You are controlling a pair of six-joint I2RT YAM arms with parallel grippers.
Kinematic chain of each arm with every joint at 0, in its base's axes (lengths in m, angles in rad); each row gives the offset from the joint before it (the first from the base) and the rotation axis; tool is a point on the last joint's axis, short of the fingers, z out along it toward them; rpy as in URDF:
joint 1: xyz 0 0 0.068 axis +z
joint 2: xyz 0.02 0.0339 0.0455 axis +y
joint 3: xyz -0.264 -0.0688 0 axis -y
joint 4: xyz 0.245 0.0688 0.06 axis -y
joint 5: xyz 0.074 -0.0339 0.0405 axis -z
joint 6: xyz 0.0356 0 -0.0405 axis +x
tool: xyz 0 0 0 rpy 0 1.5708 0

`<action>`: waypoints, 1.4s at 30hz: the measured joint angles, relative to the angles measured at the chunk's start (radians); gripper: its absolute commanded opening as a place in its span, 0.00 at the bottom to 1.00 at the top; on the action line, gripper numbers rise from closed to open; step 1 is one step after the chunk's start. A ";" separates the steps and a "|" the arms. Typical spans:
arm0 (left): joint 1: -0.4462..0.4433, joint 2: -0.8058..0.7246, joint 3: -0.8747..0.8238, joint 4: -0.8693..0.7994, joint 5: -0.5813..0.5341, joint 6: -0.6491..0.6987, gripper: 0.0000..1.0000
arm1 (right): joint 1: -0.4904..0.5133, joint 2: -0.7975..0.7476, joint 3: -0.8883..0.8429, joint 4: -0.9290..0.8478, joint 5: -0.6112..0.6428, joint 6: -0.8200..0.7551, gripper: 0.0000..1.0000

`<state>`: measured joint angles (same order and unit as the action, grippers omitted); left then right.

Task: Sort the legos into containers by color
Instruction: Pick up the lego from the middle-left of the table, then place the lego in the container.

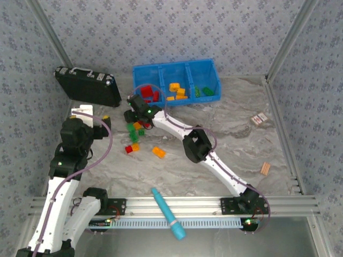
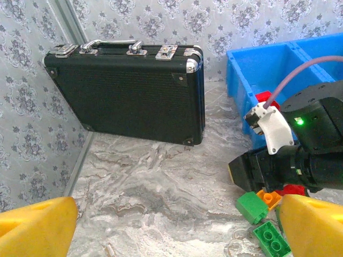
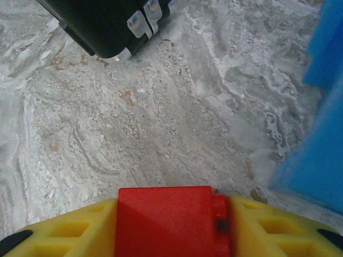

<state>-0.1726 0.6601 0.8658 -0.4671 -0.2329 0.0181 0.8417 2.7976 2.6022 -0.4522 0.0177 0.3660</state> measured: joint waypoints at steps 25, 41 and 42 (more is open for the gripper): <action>0.000 0.026 -0.021 -0.004 0.068 -0.092 0.92 | -0.077 -0.466 -0.270 -0.129 -0.087 -0.142 0.40; 0.000 0.107 -0.158 -0.098 0.393 -0.596 0.87 | -0.213 -0.263 -0.131 -0.069 -0.005 -0.198 0.45; -0.001 0.105 -0.198 -0.099 0.406 -0.650 0.87 | -0.215 -0.261 -0.125 -0.064 -0.018 -0.198 0.46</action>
<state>-0.1738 0.7650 0.6682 -0.5663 0.1730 -0.6319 0.6266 2.5366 2.4771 -0.5159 0.0002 0.1684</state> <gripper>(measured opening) 0.870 0.444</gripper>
